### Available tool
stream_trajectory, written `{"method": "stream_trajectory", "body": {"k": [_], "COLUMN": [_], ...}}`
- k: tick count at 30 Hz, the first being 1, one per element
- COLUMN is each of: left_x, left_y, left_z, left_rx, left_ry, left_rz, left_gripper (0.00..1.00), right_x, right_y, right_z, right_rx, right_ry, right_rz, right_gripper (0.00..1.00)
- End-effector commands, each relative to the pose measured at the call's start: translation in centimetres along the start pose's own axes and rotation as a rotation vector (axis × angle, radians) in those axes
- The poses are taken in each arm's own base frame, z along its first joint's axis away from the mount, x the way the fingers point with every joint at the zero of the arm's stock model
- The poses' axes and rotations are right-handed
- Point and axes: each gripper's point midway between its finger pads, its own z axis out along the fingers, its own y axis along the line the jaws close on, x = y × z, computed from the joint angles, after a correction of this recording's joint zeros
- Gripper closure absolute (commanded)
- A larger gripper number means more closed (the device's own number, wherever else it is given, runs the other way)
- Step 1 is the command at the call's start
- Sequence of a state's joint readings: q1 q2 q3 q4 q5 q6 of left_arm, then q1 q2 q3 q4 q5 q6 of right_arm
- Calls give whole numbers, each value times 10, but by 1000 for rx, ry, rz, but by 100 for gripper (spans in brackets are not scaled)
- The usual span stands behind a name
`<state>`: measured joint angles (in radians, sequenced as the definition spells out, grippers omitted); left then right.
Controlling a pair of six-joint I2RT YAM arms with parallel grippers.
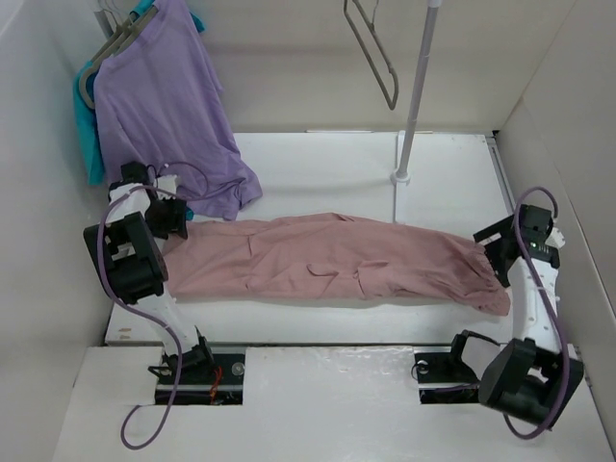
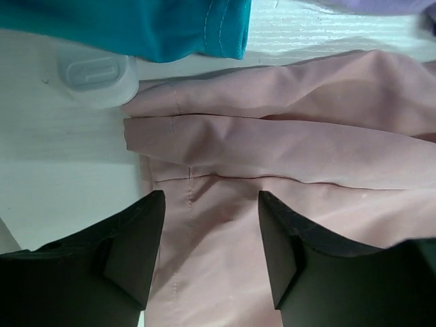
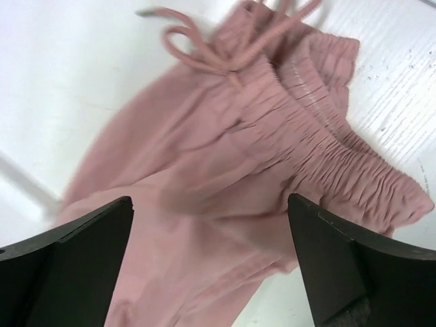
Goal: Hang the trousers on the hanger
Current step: Fold the trousers at the center of the board.
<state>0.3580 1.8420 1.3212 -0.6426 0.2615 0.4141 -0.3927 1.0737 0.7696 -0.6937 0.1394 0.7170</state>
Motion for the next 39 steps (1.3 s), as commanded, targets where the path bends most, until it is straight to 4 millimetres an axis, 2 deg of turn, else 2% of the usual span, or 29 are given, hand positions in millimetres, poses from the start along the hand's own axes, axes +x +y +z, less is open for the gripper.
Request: {"method": "stream_trajectory", "body": {"k": [1,4,5,8,9,12,13,16,18,19,20,21,22,23,26,27,30,31,32,35,36,37,39], "left_x": [-21,-18,-18,-14,-13,-9,-6,-4,-3,0,0,4,9,8,19,23,27,29,28,39,42,38,44], "left_y": [-1,-2,-1,2,4,8,10,10,9,9,9,9,10,10,10,12,11,10,10,5,3,3,-1], "left_z": [-31,-37,-37,-44,-44,-45,-46,-49,-52,-50,-50,-51,-48,-52,-48,-49,-51,-52,-54,-56,-59,-60,-58], "left_rx": [-36,-48,-48,-81,-91,-115,-122,-130,-131,-128,-128,-135,-140,-144,-146,-149,-146,-143,-146,-118,-110,-105,-83], "left_ry": [-108,-111,-110,-99,-96,-76,-63,-58,-58,-49,-48,-41,-25,-35,-9,-7,0,10,1,47,62,51,78], "left_rz": [8,8,18,25,24,30,38,38,48,47,56,55,52,63,72,61,80,88,89,107,115,126,120], "left_gripper": [46,45,45,43,42,42,42,41,40,40,40,40,40,40,38,38,38,38,38,38,38,38,38], "right_x": [-19,-1,17,38,48,53,61,68,85,82,97,99,104,106,96,87,62,59,55,28,8,-1,-24], "right_y": [14,10,0,-8,-15,-16,-21,-20,-21,-17,-27,-24,-23,-22,-18,-13,-5,-2,-5,10,15,18,21], "right_z": [-38,-42,-33,-20,-11,8,19,40,59,68,80,86,92,99,104,99,91,88,86,71,61,55,42], "right_rx": [-63,-80,-49,-30,-11,3,43,68,96,87,139,137,137,155,146,123,82,66,75,33,33,34,39], "right_ry": [-77,-25,21,67,82,92,123,155,237,232,293,314,340,377,349,311,206,192,172,101,44,14,-62], "right_rz": [63,161,187,286,302,320,314,320,291,280,245,231,219,184,155,156,159,151,134,124,108,110,86], "right_gripper": [0,0,0,0,0,0,0,0,0,0,0,0,4,14,49,71,95,100,100,100,100,100,100]}}
